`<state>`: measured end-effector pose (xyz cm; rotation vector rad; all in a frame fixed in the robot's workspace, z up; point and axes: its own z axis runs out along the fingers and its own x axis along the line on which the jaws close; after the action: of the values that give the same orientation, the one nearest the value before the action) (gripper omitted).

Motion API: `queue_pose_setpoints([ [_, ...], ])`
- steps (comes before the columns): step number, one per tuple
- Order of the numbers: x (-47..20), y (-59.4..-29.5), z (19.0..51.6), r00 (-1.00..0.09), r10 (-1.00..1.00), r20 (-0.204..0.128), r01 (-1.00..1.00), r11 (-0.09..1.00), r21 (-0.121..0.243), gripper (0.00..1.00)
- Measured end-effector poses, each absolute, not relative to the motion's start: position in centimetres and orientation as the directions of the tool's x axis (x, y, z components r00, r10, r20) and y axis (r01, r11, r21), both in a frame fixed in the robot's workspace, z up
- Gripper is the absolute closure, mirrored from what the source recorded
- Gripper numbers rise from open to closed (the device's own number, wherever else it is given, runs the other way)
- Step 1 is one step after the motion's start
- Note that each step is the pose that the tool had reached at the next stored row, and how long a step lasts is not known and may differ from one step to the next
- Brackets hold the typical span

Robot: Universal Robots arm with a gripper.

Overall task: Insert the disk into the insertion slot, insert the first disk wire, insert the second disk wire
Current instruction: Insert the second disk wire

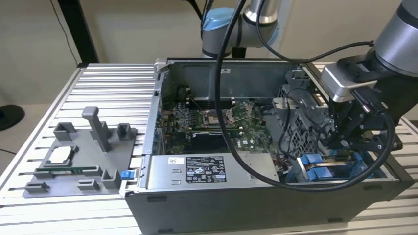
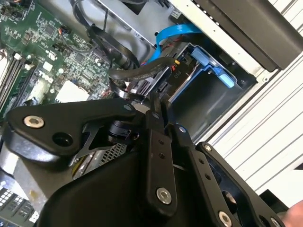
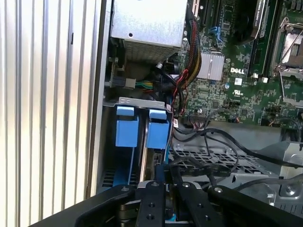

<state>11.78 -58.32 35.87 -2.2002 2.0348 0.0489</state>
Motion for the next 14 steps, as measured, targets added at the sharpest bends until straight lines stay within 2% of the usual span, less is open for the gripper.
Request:
queue_pose_setpoints([
  [14, 11.91, -58.62, 34.78, 0.036, -0.992, -0.121, -0.995, -0.024, -0.101, 1.0],
])
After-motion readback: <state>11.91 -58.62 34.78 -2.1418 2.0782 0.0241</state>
